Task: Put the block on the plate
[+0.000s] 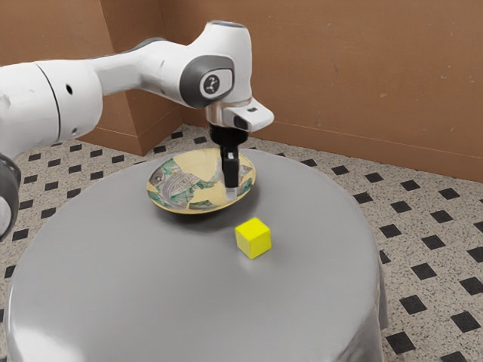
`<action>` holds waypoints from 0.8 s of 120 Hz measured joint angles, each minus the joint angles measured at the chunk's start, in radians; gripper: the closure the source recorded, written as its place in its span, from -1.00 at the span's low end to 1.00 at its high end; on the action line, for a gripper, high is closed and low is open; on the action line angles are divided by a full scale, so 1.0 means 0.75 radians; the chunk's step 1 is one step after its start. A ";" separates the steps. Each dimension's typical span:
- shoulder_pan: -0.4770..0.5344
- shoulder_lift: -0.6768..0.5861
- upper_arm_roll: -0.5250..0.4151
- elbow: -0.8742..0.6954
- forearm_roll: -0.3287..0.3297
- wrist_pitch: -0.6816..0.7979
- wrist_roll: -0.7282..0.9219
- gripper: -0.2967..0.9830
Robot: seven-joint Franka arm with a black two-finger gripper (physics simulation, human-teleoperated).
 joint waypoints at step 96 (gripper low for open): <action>0.020 0.327 0.049 -0.049 -0.110 0.452 -0.279 -0.54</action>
